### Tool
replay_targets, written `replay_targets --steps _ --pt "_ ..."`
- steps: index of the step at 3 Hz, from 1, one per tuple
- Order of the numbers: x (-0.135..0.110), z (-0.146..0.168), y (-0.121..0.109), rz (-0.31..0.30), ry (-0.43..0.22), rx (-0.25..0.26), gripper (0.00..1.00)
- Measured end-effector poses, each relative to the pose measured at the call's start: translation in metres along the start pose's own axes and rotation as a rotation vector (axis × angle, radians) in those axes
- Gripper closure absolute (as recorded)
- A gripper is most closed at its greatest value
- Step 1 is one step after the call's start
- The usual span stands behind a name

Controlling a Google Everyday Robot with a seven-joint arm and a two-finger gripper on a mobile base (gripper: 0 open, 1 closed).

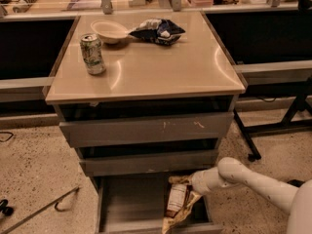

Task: Place brown chip bag into bottom drawer

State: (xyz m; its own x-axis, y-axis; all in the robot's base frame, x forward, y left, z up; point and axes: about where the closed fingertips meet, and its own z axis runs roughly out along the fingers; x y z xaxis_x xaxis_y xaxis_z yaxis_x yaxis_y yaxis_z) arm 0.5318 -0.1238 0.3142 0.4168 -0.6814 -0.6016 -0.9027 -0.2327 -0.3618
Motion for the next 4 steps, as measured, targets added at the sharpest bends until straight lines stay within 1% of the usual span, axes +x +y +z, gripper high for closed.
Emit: replay_targets --steps 1,2,3,4 --pt "0.005 0.032 0.003 -0.008 0.011 0.009 1.00" --pt "0.006 0.055 0.009 0.011 0.071 0.036 1.00" --pt "0.004 0.075 0.019 0.052 0.141 0.054 1.00" --pt "0.008 0.093 0.019 0.084 0.194 0.077 1.00"
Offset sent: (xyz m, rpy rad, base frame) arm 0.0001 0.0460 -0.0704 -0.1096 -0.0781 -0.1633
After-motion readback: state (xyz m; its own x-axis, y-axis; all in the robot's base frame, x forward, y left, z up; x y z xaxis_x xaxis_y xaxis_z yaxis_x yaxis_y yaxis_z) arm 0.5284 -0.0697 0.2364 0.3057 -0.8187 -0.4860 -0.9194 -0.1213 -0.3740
